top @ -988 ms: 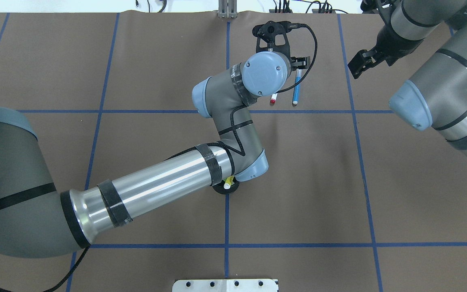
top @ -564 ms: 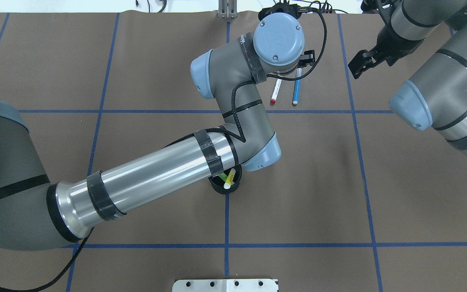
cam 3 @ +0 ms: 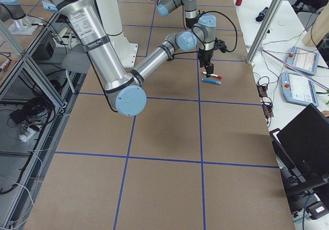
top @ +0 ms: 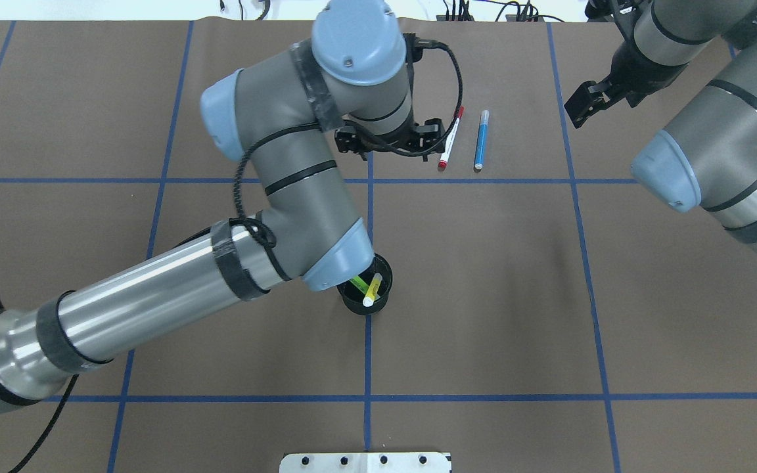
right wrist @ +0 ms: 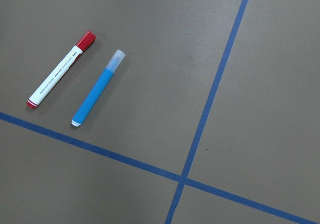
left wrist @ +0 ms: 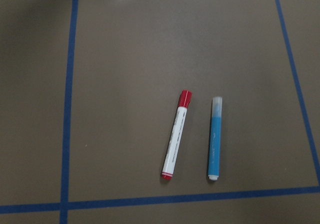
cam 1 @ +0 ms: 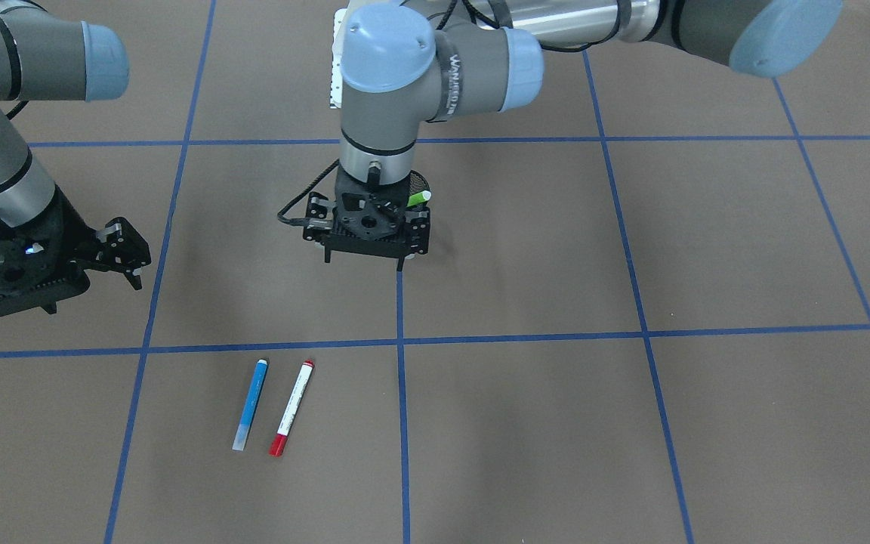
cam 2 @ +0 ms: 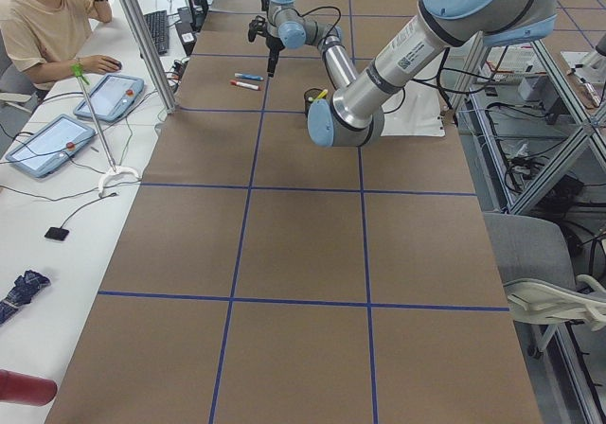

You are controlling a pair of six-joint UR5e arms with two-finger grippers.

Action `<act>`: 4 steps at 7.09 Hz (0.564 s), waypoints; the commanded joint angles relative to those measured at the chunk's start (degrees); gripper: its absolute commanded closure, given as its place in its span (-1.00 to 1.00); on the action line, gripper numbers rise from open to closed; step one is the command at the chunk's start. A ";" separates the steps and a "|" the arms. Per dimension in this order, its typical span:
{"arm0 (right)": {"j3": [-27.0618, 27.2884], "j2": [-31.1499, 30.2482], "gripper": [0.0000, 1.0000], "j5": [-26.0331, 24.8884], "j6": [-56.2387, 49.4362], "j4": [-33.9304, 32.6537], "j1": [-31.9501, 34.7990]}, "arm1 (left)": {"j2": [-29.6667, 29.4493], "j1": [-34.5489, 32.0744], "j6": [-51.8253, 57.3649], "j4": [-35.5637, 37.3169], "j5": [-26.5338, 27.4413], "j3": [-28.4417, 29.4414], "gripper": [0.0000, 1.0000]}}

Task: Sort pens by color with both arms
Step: 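Raise the left gripper and withdraw it toward the robot while the right arm advances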

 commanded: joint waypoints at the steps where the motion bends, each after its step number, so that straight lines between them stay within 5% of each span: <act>1: 0.00 0.00 -0.98 -0.09 -0.09 0.00 0.00 | 4.24 -0.69 2.15 5.00 -8.24 -4.53 -0.95; 4: 0.00 -0.09 -0.98 -0.09 0.09 0.00 0.00 | 10.02 -0.78 3.48 5.20 -13.89 -10.74 -0.88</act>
